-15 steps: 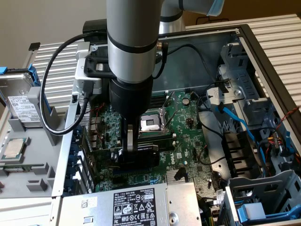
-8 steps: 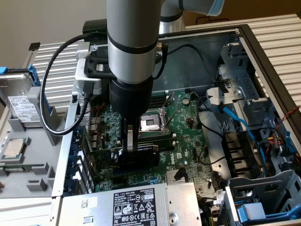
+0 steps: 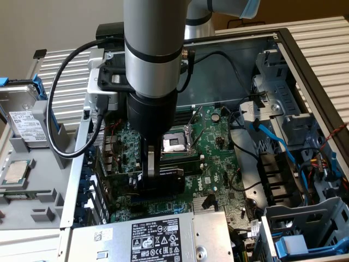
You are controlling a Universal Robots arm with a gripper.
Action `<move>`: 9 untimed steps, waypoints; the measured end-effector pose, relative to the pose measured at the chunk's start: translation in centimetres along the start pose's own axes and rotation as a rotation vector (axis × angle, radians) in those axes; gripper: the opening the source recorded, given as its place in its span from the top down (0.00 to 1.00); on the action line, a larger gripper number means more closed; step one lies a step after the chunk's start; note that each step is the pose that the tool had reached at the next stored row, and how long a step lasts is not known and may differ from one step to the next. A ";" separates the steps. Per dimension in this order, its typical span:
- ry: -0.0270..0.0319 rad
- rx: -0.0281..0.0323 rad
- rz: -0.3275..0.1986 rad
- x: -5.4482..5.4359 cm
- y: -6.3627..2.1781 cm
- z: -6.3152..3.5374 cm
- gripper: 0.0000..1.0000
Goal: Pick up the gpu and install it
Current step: 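Insert the gpu into the slot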
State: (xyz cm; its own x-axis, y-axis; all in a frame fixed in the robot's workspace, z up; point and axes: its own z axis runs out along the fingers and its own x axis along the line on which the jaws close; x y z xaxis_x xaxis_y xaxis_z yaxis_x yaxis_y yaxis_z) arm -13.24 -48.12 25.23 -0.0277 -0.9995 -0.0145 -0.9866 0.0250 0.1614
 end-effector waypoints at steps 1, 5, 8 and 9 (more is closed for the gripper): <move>0.0003 -0.0002 0.000 0.0 0.00 0.00 0.74; 0.0008 -0.0005 0.000 0.0 0.00 -0.01 0.74; 0.0008 -0.0005 0.000 0.0 0.01 -0.01 0.74; 0.0008 -0.0005 0.000 0.0 0.01 -0.01 0.74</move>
State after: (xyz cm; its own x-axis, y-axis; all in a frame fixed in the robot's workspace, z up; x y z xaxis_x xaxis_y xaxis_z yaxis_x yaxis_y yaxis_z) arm -13.24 -48.13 25.23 -0.0277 -0.9995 -0.0136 -0.9865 0.0251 0.1619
